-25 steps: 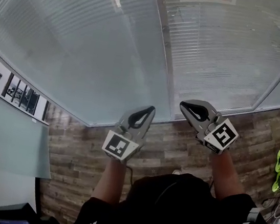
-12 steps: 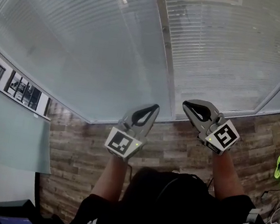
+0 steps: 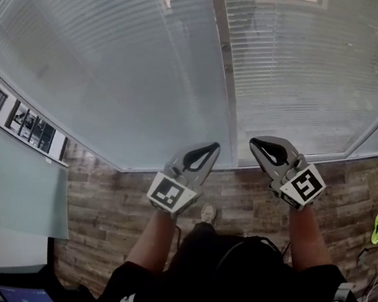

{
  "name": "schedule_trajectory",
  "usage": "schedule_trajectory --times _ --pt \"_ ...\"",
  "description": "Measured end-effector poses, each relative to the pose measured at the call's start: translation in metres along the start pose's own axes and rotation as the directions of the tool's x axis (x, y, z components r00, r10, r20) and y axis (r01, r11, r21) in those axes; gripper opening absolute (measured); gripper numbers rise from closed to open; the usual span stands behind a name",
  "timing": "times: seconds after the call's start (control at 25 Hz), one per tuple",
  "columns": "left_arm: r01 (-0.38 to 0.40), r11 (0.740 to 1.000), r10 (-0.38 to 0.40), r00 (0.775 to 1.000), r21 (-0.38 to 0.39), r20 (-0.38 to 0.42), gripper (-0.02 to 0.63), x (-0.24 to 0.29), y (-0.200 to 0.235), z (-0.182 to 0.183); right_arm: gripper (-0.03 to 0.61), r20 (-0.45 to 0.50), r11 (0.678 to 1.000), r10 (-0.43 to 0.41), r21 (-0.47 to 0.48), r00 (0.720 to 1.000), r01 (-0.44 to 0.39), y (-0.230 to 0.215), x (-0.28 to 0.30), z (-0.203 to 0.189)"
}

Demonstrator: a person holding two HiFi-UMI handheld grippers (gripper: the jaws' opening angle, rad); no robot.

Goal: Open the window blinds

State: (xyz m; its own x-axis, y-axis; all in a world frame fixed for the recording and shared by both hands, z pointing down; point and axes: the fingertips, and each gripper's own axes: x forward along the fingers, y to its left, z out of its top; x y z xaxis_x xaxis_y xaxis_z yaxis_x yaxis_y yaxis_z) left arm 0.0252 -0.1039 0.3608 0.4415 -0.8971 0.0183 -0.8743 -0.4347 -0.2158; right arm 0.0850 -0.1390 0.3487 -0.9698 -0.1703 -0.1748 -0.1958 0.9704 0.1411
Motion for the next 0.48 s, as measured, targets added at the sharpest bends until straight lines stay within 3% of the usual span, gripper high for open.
schedule_trajectory --times 0.48 --pt "0.058 0.998 -0.058 0.996 -0.001 0.073 0.005 0.039 0.065 -0.013 0.009 -0.037 0.997 -0.07 -0.024 0.997 0.07 -0.044 0.044 -0.012"
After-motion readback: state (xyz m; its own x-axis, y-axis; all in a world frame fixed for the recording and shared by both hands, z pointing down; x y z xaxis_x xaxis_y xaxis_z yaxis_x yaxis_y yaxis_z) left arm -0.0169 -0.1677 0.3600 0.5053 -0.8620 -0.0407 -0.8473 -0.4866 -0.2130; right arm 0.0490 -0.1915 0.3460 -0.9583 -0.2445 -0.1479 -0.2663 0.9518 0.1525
